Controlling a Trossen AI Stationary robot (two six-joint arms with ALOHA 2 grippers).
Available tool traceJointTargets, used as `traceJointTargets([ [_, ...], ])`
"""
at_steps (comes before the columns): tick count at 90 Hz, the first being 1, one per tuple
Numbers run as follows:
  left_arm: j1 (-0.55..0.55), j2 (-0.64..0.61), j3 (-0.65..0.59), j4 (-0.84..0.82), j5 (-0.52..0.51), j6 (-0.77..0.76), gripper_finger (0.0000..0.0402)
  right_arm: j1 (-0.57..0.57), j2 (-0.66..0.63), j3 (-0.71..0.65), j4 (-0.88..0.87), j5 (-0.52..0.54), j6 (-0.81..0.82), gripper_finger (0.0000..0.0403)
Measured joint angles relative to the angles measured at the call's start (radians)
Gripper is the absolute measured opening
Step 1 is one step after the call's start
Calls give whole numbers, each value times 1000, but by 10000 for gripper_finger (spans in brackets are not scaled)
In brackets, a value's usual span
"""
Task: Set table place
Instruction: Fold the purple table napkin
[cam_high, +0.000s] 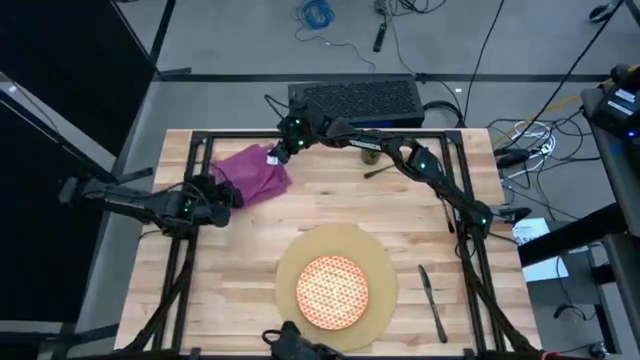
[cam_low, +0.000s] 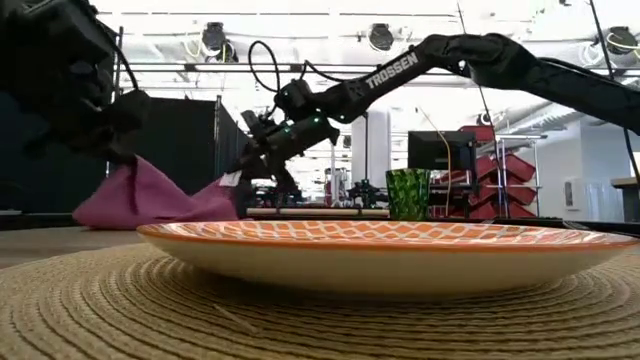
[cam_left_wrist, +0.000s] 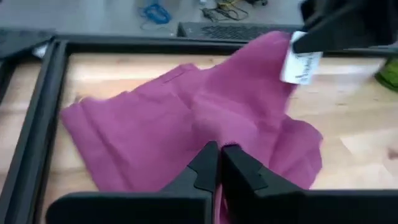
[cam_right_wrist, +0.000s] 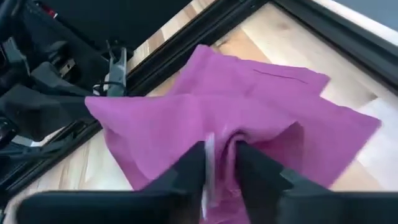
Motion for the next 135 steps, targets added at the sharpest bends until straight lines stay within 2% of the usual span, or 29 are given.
traceJointTargets([
  [9, 7, -3, 0, -7, -77, -13, 34, -12, 0, 1, 36, 42, 30, 163],
  [22, 34, -25, 0, -46, -153, -99, 70, -39, -5, 0, 43, 31, 34, 218],
  [28, 37, -37, 4, -48, -180, -94, 80, -44, -10, 1, 49, 8, 26, 234],
  [34, 36, -48, 24, -37, -196, -22, 83, -43, -17, 1, 44, -32, 27, 244],
  [40, 34, -54, 55, 3, -173, 77, 83, -43, -19, 1, 33, -80, 27, 247],
  [46, 28, -61, 84, 88, -30, 212, 83, -42, -19, 1, 14, -154, 30, 246],
  [54, 15, -61, 91, 217, 264, 346, 83, -39, -19, 1, -43, -242, 15, 224],
  [58, 3, -58, 91, 234, 352, 364, 83, -33, -21, 1, -90, -240, -14, 200],
  [65, -15, -48, 91, 179, 420, 367, 83, -16, -28, 1, -184, -198, -90, 130],
  [71, -25, -38, 91, 92, 461, 370, 83, -7, -51, 0, -269, -158, -185, 49],
  [76, -27, -22, 90, 35, 496, 383, 82, 0, -81, 0, -308, -117, -245, 19],
  [88, -19, 42, 90, -27, 512, 425, 60, -6, -148, 2, -356, -79, -285, 4],
  [102, 8, 133, 90, -14, 497, 450, 40, -10, -187, 1, -357, -57, -279, 2],
  [119, 41, 256, 89, -8, 485, 393, 38, -8, -203, 1, -373, -63, -270, 1],
  [135, 46, 296, 98, -10, 505, 373, 24, -10, -203, 1, -392, -63, -275, 0],
])
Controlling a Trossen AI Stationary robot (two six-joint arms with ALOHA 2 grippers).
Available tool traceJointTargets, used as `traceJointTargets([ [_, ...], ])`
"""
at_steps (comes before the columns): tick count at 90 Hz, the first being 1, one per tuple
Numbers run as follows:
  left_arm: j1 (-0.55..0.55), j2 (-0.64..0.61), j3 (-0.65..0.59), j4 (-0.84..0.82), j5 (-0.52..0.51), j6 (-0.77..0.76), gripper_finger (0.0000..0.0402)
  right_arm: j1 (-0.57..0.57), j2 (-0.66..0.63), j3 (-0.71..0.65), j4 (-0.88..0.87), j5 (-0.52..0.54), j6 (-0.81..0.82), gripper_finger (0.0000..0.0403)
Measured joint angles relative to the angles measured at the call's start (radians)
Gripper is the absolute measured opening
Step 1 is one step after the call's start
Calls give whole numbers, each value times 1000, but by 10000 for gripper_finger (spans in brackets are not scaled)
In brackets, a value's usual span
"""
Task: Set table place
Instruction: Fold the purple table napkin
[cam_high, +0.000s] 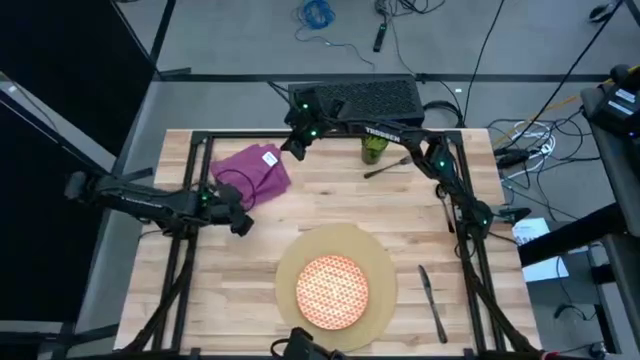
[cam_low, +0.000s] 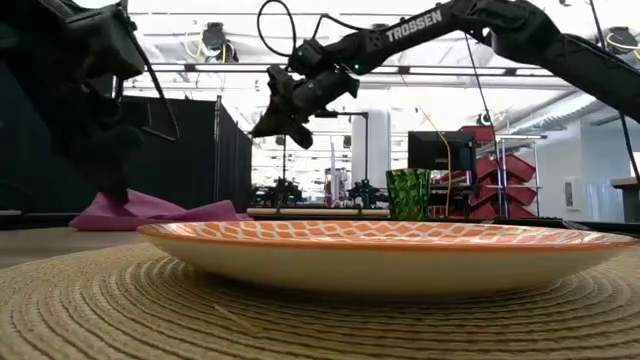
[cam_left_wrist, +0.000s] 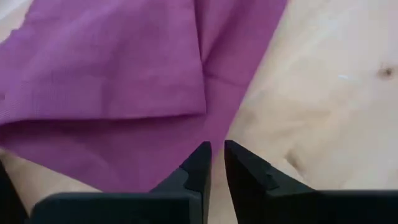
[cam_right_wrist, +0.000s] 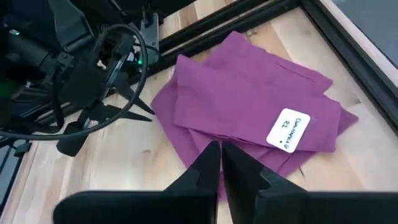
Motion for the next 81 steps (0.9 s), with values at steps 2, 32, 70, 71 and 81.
traceJointTargets([
  [2, 3, 1, 1, -1, -7, -3, 20, 0, 0, 0, -1, 1, 0, 0],
  [32, 159, 17, 1, -35, -160, -62, 0, 0, 0, 0, 1, 0, -4, 0],
  [70, 158, -70, 182, -8, -51, 172, 0, -2, 0, -1, -91, -5, -50, 0],
  [71, 155, -70, 182, -5, -31, 177, 0, -2, 0, -1, -93, -5, -53, 0],
  [81, 114, -33, 169, 3, 76, 241, 0, -10, 0, -1, -92, -5, -63, 0],
])
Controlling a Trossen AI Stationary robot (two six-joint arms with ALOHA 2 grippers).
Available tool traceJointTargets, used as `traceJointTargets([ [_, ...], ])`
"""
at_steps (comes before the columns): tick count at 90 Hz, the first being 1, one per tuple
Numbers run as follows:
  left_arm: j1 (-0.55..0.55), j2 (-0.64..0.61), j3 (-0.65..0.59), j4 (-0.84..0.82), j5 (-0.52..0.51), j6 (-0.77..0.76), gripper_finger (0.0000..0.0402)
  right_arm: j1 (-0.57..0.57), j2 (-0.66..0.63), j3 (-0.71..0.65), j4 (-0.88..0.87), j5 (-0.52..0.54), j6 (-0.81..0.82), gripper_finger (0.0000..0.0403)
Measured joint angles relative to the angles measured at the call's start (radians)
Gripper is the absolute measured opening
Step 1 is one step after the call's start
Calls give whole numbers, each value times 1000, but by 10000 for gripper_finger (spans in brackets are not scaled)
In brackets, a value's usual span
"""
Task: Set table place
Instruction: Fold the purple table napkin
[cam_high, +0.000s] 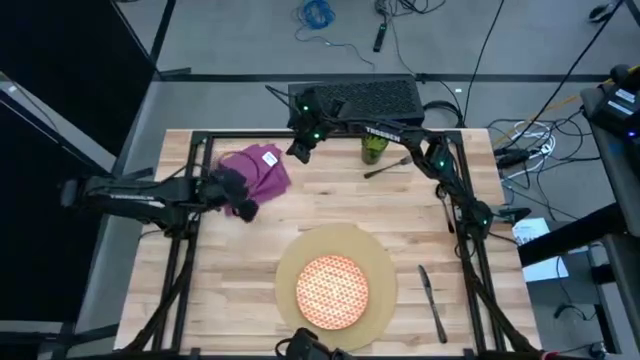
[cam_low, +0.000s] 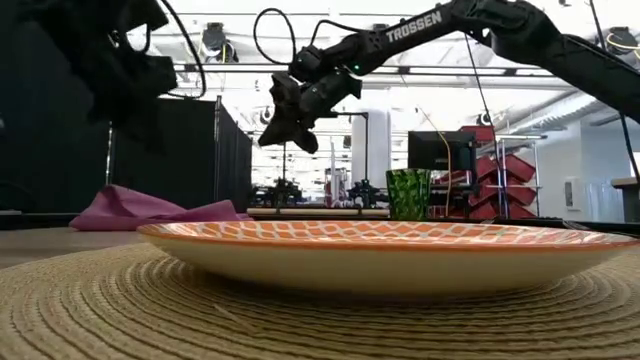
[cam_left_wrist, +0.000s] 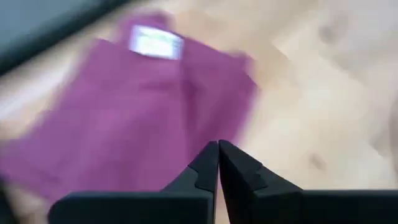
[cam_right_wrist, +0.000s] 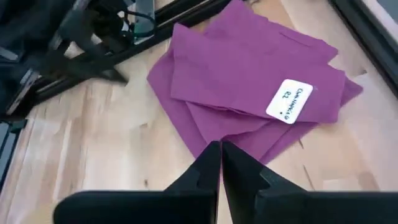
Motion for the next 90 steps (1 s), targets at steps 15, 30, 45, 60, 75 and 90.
traceJointTargets([
  [15, -18, 123, -12, 71, 2, 45, 29, -4, -5, 0, 2, -8, 0, 0],
  [30, 35, 245, -7, 179, -7, 6, 79, -3, -5, 0, -21, -54, 7, 0],
  [45, 92, 333, -3, 158, -26, -16, 108, -2, -5, 0, -79, -54, 9, 0],
  [60, 94, 367, -3, 158, -10, -16, 111, -2, -5, 0, -102, -53, 9, 0],
  [75, 95, 372, -3, 146, 24, -18, 112, -2, -6, 0, -98, -53, 17, 0],
  [90, 98, 372, -3, 140, 36, -15, 112, -4, -6, 0, -97, -49, 23, 0],
])
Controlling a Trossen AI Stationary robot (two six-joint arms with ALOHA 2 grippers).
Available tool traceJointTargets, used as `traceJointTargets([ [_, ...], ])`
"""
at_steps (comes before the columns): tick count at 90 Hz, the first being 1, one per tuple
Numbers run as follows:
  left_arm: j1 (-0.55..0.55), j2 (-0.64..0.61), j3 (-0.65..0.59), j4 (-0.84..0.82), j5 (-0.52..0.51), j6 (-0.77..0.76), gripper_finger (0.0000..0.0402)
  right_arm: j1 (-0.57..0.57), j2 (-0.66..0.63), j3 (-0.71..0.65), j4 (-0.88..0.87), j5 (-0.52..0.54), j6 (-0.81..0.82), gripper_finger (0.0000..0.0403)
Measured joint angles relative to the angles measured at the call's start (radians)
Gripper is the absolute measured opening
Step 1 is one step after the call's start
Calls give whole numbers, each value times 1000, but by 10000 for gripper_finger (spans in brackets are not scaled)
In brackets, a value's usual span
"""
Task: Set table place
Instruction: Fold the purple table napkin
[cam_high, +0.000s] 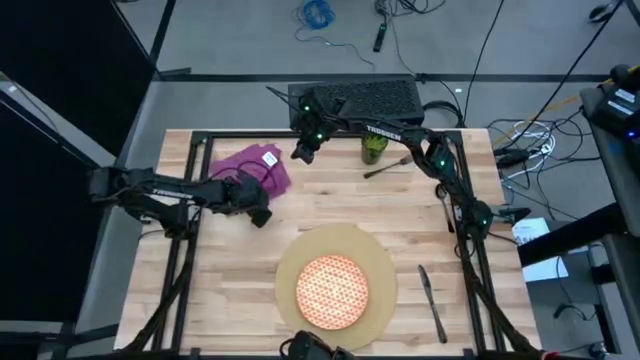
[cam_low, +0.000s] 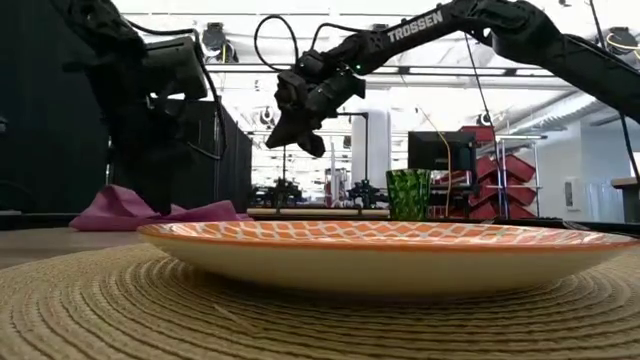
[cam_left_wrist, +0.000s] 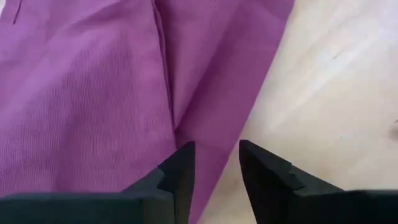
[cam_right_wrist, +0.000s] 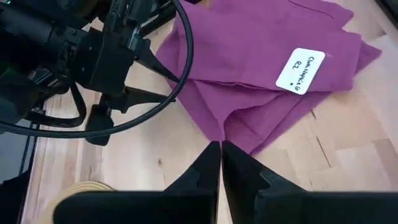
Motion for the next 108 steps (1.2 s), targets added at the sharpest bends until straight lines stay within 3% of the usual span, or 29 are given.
traceJointTargets([
  [45, 16, 0, 0, -52, -88, 1, 112, 0, 0, 0, 0, 0, 13, 0],
  [97, 34, 96, 0, -47, -96, 28, 111, 1, -1, 0, 0, 0, 13, 0],
  [108, 34, 96, 0, -42, -111, 37, 95, 1, -1, 0, 0, 0, 13, 0],
])
